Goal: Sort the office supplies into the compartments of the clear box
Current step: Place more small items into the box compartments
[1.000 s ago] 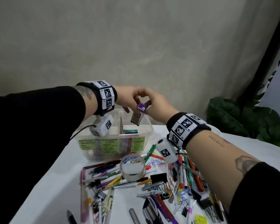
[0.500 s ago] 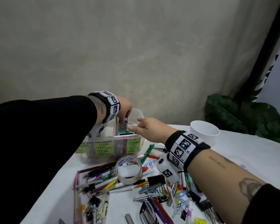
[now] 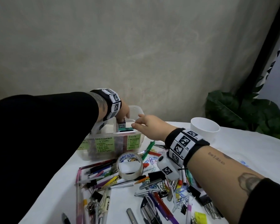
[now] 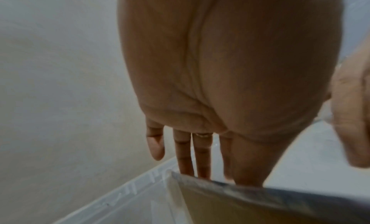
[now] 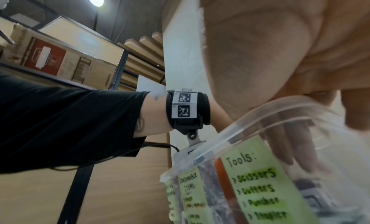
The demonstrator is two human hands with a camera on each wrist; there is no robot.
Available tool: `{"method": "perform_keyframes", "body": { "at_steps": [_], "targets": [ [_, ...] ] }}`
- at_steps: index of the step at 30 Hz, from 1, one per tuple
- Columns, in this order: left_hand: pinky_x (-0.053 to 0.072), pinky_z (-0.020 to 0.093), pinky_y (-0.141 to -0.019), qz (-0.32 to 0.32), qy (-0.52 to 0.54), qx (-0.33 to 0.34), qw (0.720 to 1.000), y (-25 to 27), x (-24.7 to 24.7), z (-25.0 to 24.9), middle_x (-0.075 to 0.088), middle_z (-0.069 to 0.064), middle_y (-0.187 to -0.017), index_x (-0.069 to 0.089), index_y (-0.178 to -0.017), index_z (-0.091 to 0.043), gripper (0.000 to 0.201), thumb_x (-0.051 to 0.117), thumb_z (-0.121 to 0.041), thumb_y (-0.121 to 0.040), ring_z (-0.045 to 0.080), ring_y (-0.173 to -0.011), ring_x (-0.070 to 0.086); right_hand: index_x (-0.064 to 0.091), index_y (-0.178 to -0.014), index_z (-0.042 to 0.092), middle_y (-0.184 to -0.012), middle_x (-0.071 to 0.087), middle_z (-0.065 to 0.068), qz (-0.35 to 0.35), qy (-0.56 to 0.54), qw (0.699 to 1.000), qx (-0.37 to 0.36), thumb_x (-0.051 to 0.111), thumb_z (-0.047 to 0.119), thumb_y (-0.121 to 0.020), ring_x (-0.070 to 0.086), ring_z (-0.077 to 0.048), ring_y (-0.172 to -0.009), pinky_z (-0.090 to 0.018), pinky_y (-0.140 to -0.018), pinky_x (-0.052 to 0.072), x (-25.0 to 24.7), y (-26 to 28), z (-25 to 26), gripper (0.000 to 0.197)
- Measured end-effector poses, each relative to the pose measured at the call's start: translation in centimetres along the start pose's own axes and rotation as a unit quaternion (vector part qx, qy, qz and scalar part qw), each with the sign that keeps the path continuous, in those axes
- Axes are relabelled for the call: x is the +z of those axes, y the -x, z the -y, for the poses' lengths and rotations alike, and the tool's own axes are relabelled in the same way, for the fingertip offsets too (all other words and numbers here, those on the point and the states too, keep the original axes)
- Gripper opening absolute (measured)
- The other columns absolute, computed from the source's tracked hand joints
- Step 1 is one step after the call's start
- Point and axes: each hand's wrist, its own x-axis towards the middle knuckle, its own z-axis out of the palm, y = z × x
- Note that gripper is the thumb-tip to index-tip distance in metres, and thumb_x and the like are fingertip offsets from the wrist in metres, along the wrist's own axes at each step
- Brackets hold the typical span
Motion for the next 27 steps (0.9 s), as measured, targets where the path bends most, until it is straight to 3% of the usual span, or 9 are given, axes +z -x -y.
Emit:
{"method": "perform_keyframes", "body": {
  "at_steps": [2,5,7,10,14,17,21,24,27],
  "targets": [
    [0.041,0.03,-0.097,-0.044,0.027,-0.007,0.999,1.2,-1.0,0.2,0.052,-0.001,-0.141,0.039,-0.147,-0.026,0.058,0.062,-0.03,-0.093,0.019,-0.122,0.054,0.068,-0.114,0.02,-0.125,0.062,-0.001,-0.073,-0.007,0.997,-0.028,0.056,0.038,-0.097,0.053,-0.014,-0.12,-0.029,-0.092,0.04,-0.1,0.5,0.2,0.028],
    [0.042,0.03,-0.097,-0.085,0.084,0.014,0.993,3.8,-3.1,0.5,0.057,-0.003,-0.134,0.048,-0.14,-0.025,0.049,0.058,-0.04,-0.094,0.017,-0.113,0.057,0.069,-0.096,0.018,-0.094,0.062,0.006,-0.198,-0.042,0.976,-0.083,0.065,0.02,-0.086,0.053,-0.009,-0.088,-0.024,-0.076,0.039,-0.7,2.1,1.5,0.01],
    [0.046,0.03,-0.097,-0.068,0.114,0.04,0.99,5.6,-3.4,0.7,0.066,-0.006,-0.12,0.059,-0.128,-0.027,0.041,0.058,-0.046,-0.092,0.013,-0.105,0.061,0.069,-0.088,0.014,-0.078,0.06,0.009,-0.098,-0.08,0.987,-0.097,0.065,0.008,-0.08,0.054,-0.004,-0.072,-0.018,-0.067,0.042,-1.2,3.3,2.6,0.01],
    [0.051,0.035,-0.096,-0.011,0.143,0.072,0.987,7.6,-1.8,0.0,0.071,-0.01,-0.105,0.066,-0.119,-0.03,0.038,0.06,-0.052,-0.089,0.009,-0.098,0.065,0.074,-0.088,0.019,-0.071,0.058,0.012,0.105,0.066,0.987,-0.107,0.068,0.008,-0.076,0.051,-0.003,-0.062,-0.015,-0.057,0.039,-1.0,4.8,4.2,0.017],
    [0.047,0.027,-0.083,-0.042,0.092,0.092,0.991,9.2,1.2,-1.5,0.067,-0.015,-0.099,0.067,-0.117,-0.026,0.036,0.056,-0.05,-0.092,0.009,-0.091,0.061,0.074,-0.103,0.023,-0.069,0.05,0.016,0.189,0.156,0.967,-0.065,0.075,0.011,-0.075,0.047,-0.002,-0.062,-0.022,-0.058,0.041,0.0,5.7,5.0,0.03],
    [0.046,0.028,-0.078,-0.111,0.083,0.087,0.986,10.0,3.0,-2.1,0.066,-0.014,-0.097,0.066,-0.115,-0.028,0.032,0.051,-0.048,-0.095,0.01,-0.086,0.06,0.073,-0.109,0.023,-0.085,0.059,0.013,0.222,0.194,0.955,-0.023,0.081,0.016,-0.075,0.058,-0.011,-0.079,-0.026,-0.068,0.049,1.4,6.3,4.8,0.035],
    [0.049,0.03,-0.08,-0.152,0.111,0.086,0.978,10.1,4.5,-1.8,0.068,-0.011,-0.1,0.066,-0.115,-0.028,0.032,0.049,-0.047,-0.096,0.012,-0.087,0.061,0.076,-0.097,0.02,-0.107,0.064,0.002,0.178,0.193,0.965,-0.015,0.077,0.018,-0.081,0.062,-0.021,-0.097,-0.036,-0.087,0.054,2.7,6.5,3.6,0.017],
    [0.051,0.034,-0.084,-0.168,0.12,0.092,0.974,10.0,5.3,-1.5,0.07,-0.008,-0.103,0.067,-0.115,-0.026,0.032,0.048,-0.045,-0.097,0.015,-0.088,0.063,0.074,-0.095,0.024,-0.1,0.063,0.007,0.17,0.116,0.979,-0.003,0.078,0.024,-0.081,0.061,-0.013,-0.088,-0.03,-0.08,0.051,0.5,6.3,3.5,0.014],
    [0.051,0.034,-0.082,-0.179,0.131,0.099,0.97,9.8,5.8,-1.4,0.071,-0.007,-0.101,0.068,-0.113,-0.026,0.03,0.046,-0.041,-0.097,0.015,-0.085,0.062,0.07,-0.094,0.025,-0.075,0.062,0.02,0.2,0.004,0.979,0.029,0.072,0.025,-0.087,0.052,0.004,-0.066,-0.019,-0.064,0.038,-3.9,6.1,3.5,0.008]
  ]
}}
